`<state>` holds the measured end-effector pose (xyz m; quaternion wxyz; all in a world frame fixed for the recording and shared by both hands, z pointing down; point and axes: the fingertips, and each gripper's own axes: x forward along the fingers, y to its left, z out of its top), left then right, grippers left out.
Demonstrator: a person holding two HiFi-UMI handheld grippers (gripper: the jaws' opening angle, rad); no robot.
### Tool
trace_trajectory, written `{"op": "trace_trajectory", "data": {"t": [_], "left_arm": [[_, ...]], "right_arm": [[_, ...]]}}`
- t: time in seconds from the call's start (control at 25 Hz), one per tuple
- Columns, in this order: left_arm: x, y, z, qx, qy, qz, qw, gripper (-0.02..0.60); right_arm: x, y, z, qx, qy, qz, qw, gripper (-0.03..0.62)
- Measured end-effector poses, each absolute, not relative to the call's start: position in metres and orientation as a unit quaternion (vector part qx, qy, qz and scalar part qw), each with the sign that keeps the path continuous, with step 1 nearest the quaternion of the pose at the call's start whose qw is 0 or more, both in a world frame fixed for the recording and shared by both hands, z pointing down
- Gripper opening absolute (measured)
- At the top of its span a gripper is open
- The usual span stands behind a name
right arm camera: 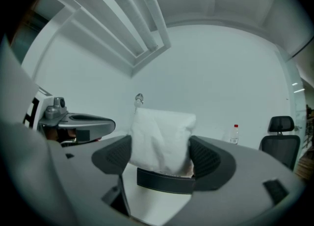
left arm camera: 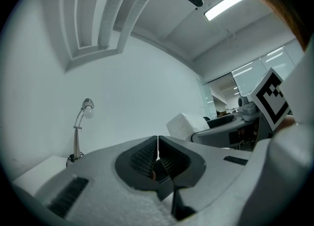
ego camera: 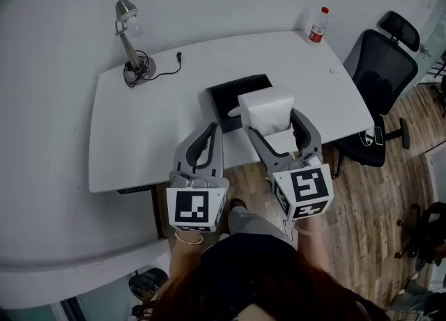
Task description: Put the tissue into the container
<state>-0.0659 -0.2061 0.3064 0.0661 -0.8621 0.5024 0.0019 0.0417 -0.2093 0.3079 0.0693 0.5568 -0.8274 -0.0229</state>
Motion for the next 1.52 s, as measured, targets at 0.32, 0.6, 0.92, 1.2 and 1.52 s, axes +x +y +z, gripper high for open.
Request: {"op": "trace_trajectory", "data": {"t": [0.32, 0.6, 0.92, 1.2, 1.52], "left_arm": [[-0.064, -0.234, 0.317, -0.86, 0.508, 0.001, 0.046, 0.028], [-0.065, -0.256, 0.325, -0.855, 0.518, -0.003, 0.023, 0.028], [-0.067, -0.279, 0.34, -0.852, 0.522, -0.018, 0.022, 0.028], [-0.064, -0.297, 0.347, -0.85, 0.526, -0.023, 0.013, 0.028], [-0.061, -0.309, 0.358, -0.849, 0.527, -0.032, 0.006, 0.028]], "right_arm": [[0.044, -0.239, 0.323, 0.554, -0.828, -0.004, 0.085, 0.383], [0.044, -0.266, 0.336, 0.548, -0.83, 0.01, 0.101, 0.383], [0.039, -0.291, 0.353, 0.536, -0.836, 0.027, 0.12, 0.383], [0.041, -0.308, 0.369, 0.529, -0.836, 0.047, 0.141, 0.383], [0.042, -0.322, 0.383, 0.519, -0.838, 0.067, 0.154, 0.383]]}}
